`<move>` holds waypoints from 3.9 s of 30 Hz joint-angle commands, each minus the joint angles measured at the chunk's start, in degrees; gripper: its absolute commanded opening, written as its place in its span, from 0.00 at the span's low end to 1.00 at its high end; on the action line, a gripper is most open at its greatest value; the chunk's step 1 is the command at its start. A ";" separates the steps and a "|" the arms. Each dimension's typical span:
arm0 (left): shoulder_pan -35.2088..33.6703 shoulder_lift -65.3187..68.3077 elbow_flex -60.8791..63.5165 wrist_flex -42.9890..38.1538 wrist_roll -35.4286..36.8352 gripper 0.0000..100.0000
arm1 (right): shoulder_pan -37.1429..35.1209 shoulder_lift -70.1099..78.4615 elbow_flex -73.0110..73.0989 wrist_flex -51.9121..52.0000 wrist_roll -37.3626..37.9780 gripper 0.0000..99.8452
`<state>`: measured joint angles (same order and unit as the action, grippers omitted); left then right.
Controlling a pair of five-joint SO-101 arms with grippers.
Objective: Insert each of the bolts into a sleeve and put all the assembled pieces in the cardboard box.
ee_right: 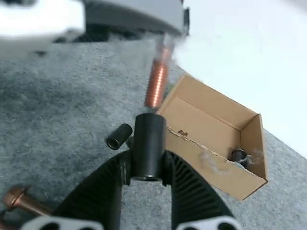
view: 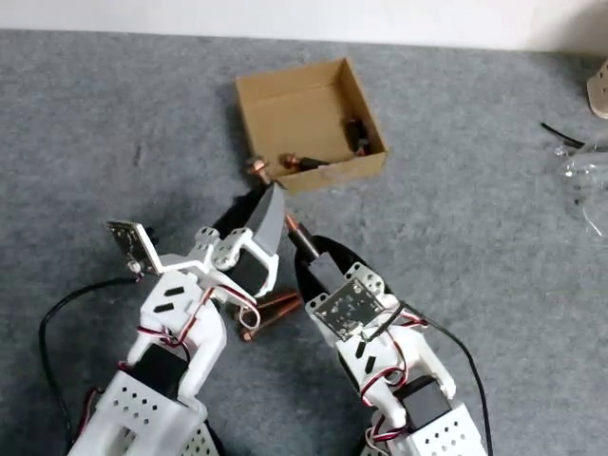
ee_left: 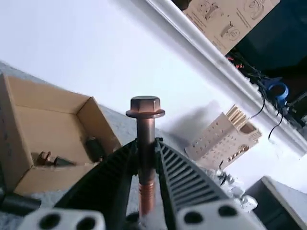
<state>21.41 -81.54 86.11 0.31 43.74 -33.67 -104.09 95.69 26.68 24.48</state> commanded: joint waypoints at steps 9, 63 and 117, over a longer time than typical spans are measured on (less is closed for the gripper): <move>-0.57 -1.45 0.92 -0.53 0.09 0.00 | -0.40 -1.27 5.93 -0.22 0.53 0.00; 0.75 -1.36 3.74 -5.27 6.42 0.00 | -2.86 -1.01 5.93 -3.03 -4.48 0.00; 3.91 -1.45 6.46 3.43 4.84 0.00 | 1.80 -1.27 5.58 -4.00 -4.57 0.00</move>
<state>22.90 -82.95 92.97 0.13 50.95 -33.76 -104.00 95.69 25.10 20.53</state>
